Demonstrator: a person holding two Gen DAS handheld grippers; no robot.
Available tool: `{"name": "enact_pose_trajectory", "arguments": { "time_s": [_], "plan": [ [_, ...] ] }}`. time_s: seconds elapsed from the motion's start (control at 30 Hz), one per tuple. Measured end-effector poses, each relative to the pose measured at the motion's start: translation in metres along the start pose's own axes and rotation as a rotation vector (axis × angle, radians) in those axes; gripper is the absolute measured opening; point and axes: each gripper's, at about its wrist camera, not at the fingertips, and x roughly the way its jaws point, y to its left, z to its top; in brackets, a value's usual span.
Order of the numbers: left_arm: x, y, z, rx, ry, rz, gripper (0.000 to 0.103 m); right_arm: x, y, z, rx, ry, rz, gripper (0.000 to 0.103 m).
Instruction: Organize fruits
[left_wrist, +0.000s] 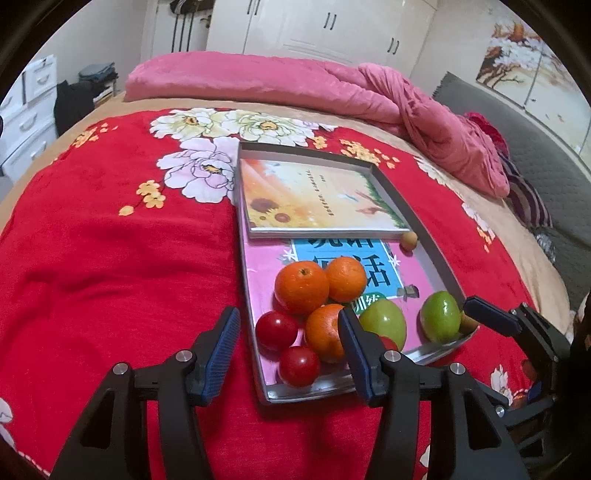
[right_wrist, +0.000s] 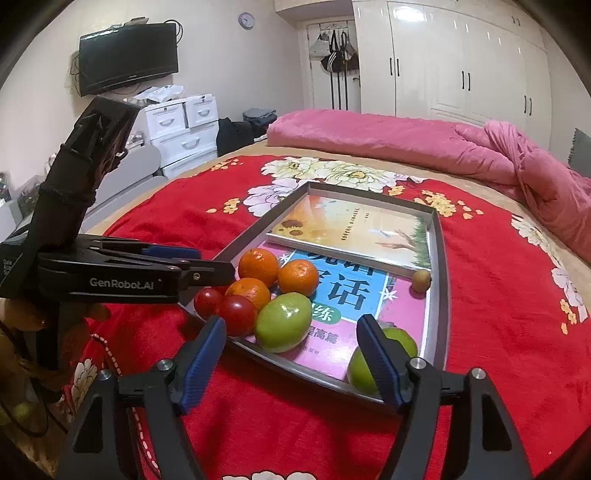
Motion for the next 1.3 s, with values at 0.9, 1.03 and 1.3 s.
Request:
{"name": "enact_pose_trajectory", "arguments": {
  "time_s": [0.9, 1.03, 1.3],
  "plan": [
    [-0.027, -0.007, -0.003, 0.003, -0.028, 0.027, 0.078, -0.027, -0.016, 0.005, 0.067, -0.048, -0.116, 0.095],
    [-0.038, -0.012, -0.007, 0.003, -0.030, 0.042, 0.079, -0.039, -0.019, 0.006, 0.090, -0.060, -0.124, 0.101],
    [-0.059, -0.021, -0.025, -0.020, -0.002, 0.064, 0.079, -0.069, -0.026, -0.005, 0.157, -0.066, -0.131, 0.102]
  ]
}}
